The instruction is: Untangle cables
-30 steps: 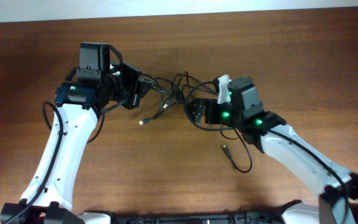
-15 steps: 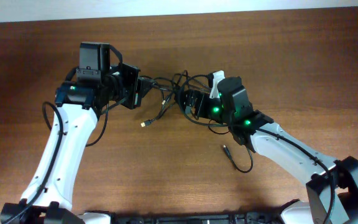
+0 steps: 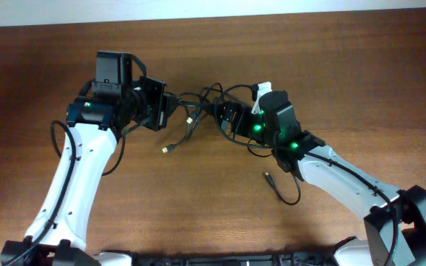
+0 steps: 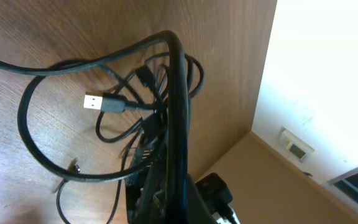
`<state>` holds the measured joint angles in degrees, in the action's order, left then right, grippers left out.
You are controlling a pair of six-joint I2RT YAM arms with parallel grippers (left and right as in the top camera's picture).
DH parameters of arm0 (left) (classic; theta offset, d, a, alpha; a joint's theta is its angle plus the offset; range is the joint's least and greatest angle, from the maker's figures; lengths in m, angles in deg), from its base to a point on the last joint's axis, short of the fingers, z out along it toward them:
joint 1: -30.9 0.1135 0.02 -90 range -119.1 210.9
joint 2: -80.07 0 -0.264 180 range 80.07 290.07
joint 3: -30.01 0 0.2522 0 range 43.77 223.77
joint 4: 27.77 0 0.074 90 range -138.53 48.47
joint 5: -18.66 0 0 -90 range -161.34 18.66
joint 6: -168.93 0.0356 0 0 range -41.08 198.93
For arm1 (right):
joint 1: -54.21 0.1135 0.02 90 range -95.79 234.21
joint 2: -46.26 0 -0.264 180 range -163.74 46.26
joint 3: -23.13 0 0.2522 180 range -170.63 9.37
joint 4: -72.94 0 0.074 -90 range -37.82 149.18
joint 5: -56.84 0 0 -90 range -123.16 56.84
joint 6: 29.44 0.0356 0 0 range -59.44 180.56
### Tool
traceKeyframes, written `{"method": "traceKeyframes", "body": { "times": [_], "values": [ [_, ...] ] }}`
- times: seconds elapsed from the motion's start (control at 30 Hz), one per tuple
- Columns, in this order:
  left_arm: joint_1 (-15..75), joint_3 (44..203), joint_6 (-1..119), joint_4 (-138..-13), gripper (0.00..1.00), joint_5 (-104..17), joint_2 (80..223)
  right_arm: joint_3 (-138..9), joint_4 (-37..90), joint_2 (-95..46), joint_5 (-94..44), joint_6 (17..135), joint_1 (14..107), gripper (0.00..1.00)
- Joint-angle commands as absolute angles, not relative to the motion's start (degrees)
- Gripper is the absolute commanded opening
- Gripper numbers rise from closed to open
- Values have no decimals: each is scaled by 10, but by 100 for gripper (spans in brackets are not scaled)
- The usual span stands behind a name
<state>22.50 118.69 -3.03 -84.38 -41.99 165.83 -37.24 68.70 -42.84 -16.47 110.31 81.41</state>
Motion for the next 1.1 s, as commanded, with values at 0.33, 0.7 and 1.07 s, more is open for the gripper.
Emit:
{"method": "traceKeyframes", "body": {
  "times": [0.33,0.7,1.07],
  "values": [
    [209,1195,-107,-823,0,-252,1652,-376,654,-468,-157,1103,816,99],
    [217,1195,-163,-707,0,-315,1652,-376,504,-469,-132,983,817,98],
    [219,1195,315,-886,21,-647,1652,-376,371,-469,-180,970,710,99]
  ]
}}
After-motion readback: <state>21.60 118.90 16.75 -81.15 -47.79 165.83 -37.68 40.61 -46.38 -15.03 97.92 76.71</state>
